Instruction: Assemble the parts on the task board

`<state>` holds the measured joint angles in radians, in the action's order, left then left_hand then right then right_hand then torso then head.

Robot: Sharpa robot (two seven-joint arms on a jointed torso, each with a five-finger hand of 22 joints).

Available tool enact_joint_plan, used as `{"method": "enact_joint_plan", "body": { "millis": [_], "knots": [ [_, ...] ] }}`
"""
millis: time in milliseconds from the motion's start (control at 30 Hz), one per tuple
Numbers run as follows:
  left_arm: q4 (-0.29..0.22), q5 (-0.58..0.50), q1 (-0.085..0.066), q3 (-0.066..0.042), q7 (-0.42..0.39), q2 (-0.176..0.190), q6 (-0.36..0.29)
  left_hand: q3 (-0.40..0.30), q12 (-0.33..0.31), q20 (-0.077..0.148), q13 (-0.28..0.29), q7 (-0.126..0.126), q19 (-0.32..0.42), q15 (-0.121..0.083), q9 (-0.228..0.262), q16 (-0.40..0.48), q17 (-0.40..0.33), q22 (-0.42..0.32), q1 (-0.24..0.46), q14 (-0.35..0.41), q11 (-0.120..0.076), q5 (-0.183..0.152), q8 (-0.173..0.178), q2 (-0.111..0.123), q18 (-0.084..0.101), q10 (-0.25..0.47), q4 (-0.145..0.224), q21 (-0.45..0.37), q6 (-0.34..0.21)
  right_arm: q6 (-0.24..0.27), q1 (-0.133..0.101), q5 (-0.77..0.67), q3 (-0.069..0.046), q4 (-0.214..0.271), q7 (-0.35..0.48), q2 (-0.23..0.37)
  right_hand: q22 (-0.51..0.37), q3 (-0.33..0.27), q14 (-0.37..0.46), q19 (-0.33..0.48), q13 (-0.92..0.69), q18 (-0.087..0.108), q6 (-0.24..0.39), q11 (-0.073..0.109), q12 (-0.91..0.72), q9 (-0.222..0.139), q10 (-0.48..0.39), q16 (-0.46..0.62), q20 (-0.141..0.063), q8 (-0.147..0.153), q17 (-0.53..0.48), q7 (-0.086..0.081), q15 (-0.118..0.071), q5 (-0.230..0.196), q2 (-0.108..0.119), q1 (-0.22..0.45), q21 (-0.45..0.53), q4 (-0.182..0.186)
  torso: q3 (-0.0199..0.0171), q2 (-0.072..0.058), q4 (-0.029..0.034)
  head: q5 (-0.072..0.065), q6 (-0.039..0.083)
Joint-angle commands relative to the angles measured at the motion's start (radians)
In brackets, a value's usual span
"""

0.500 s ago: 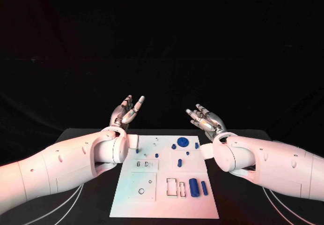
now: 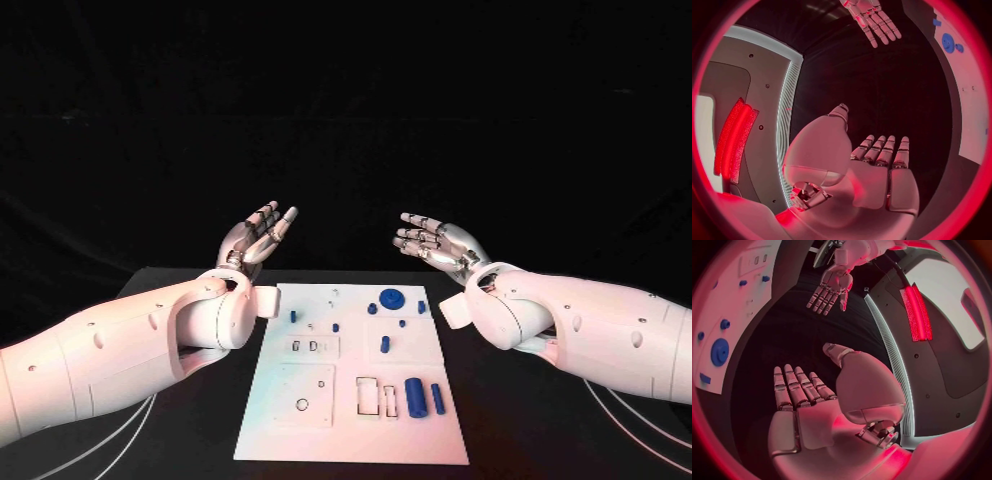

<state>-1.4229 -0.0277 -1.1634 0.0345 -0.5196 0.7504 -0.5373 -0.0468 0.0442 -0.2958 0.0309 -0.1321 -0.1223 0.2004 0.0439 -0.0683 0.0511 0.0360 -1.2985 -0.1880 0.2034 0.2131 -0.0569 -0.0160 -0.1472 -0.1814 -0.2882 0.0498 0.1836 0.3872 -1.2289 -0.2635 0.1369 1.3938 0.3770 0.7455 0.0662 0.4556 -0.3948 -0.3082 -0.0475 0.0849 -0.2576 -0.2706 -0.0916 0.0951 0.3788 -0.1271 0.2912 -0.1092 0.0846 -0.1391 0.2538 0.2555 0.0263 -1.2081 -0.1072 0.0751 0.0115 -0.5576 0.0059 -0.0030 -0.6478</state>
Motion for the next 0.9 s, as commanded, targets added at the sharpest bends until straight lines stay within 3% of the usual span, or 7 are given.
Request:
{"method": "enact_joint_plan", "body": {
  "millis": [33, 133, 167, 400, 567, 767, 900],
  "knots": [
    [-0.025, -0.009, -0.003, 0.000, -0.031, 0.001, 0.034, 0.005, 0.013, -0.002, 0.005, -0.117, -0.048, 0.011, 0.010, -0.026, 0.015, 0.012, -0.026, -0.064, 0.007, 0.002, -0.017, 0.004, 0.001, -0.058, 0.001, 0.023, 0.047, 0.041, -0.003, -0.189, 0.001, -0.002, 0.029, -0.004, 0.017, 0.029, -0.225, -0.105, -0.012, 0.039, -0.160, 0.014, -0.043, 0.047, 0.248, -0.070, 0.000, -0.065, 0.039, -0.159, -0.022, 0.004, 0.014, -0.046, -0.043, -0.046, 0.0021, -0.019, 0.0034, -0.002, 0.000],
    [-0.042, -0.012, -0.005, 0.000, -0.037, 0.016, 0.026, 0.003, 0.044, -0.002, 0.015, -0.125, -0.242, 0.033, 0.035, -0.104, 0.057, 0.055, -0.077, -0.260, 0.023, 0.002, -0.058, 0.012, 0.033, -0.206, 0.000, 0.113, 0.157, 0.044, -0.012, -0.232, 0.001, -0.005, 0.024, -0.002, 0.024, 0.039, -0.311, -0.161, -0.013, 0.050, -0.214, 0.021, -0.047, 0.058, 0.333, -0.092, -0.001, -0.081, 0.050, -0.157, -0.031, 0.003, 0.022, -0.052, -0.063, -0.058, 0.0008, -0.026, 0.0038, -0.002, -0.002],
    [-0.047, -0.013, -0.005, -0.001, -0.037, 0.021, 0.023, 0.004, 0.064, 0.001, 0.022, -0.130, -0.444, 0.027, 0.054, -0.173, 0.096, 0.096, -0.096, -0.434, 0.027, 0.001, -0.090, 0.011, 0.036, -0.312, 0.000, 0.207, 0.236, 0.045, -0.014, -0.243, 0.001, -0.005, 0.022, -0.001, 0.028, 0.043, -0.342, -0.190, -0.015, 0.054, -0.232, 0.022, -0.049, 0.061, 0.364, -0.100, -0.001, -0.087, 0.054, -0.156, -0.035, 0.001, 0.024, -0.053, -0.074, -0.061, 0.0008, -0.029, 0.0040, -0.003, -0.001],
    [-0.096, -0.017, -0.011, -0.004, -0.040, 0.062, 0.016, 0.008, 0.128, 0.006, 0.039, -0.112, -0.568, -0.005, 0.110, -0.237, 0.135, 0.098, -0.146, -0.571, 0.025, -0.002, -0.184, 0.025, 0.001, -0.623, 0.002, 0.253, 0.482, 0.039, -0.037, -0.371, 0.000, -0.020, -0.014, 0.002, 0.054, 0.073, -0.469, -0.397, -0.019, 0.090, -0.450, 0.050, -0.047, 0.103, 0.529, -0.127, -0.004, -0.153, 0.061, -0.140, -0.071, -0.028, 0.059, -0.075, -0.158, -0.094, 0.0042, -0.058, 0.0059, -0.006, 0.006],
    [-0.143, -0.017, -0.016, -0.007, -0.034, 0.098, 0.030, 0.009, 0.133, 0.015, 0.036, -0.099, -0.668, -0.036, 0.127, -0.283, 0.165, 0.108, -0.184, -0.661, -0.002, -0.004, -0.214, 0.040, -0.036, -0.696, 0.005, 0.297, 0.572, -0.007, -0.058, -0.565, -0.001, -0.038, -0.086, 0.000, 0.068, 0.093, -0.572, -0.478, -0.019, 0.101, -0.529, 0.074, -0.044, 0.110, 0.606, -0.162, -0.023, -0.173, 0.075, -0.120, -0.102, -0.027, 0.081, -0.086, -0.201, -0.109, 0.0069, -0.078, 0.0088, -0.010, 0.006],
    [-0.209, -0.010, -0.022, -0.010, -0.019, 0.138, 0.055, -0.001, 0.132, 0.054, 0.036, -0.068, -0.775, -0.081, 0.134, -0.321, 0.210, 0.114, -0.237, -0.778, -0.043, -0.006, -0.231, 0.061, -0.038, -0.823, 0.000, 0.338, 0.645, -0.077, -0.081, -0.872, -0.003, -0.051, -0.220, -0.005, 0.109, 0.079, -0.750, -0.620, -0.032, 0.100, -0.629, 0.132, -0.067, 0.126, 0.766, -0.236, -0.090, -0.212, 0.125, -0.065, -0.172, -0.059, 0.120, -0.080, -0.294, -0.111, 0.0110, -0.107, 0.0150, -0.021, 0.009],
    [-0.243, -0.004, -0.027, -0.011, -0.012, 0.157, 0.068, -0.009, 0.124, 0.077, 0.036, -0.068, -0.826, -0.100, 0.132, -0.341, 0.234, 0.120, -0.249, -0.843, -0.056, -0.005, -0.227, 0.067, -0.039, -0.877, -0.002, 0.362, 0.664, -0.093, -0.091, -1.015, -0.003, -0.043, -0.287, -0.006, 0.126, 0.071, -0.802, -0.656, -0.037, 0.100, -0.651, 0.150, -0.065, 0.132, 0.810, -0.259, -0.109, -0.218, 0.150, -0.053, -0.190, -0.064, 0.130, -0.077, -0.327, -0.107, 0.0147, -0.128, 0.0167, -0.026, 0.013]
  ]
}}
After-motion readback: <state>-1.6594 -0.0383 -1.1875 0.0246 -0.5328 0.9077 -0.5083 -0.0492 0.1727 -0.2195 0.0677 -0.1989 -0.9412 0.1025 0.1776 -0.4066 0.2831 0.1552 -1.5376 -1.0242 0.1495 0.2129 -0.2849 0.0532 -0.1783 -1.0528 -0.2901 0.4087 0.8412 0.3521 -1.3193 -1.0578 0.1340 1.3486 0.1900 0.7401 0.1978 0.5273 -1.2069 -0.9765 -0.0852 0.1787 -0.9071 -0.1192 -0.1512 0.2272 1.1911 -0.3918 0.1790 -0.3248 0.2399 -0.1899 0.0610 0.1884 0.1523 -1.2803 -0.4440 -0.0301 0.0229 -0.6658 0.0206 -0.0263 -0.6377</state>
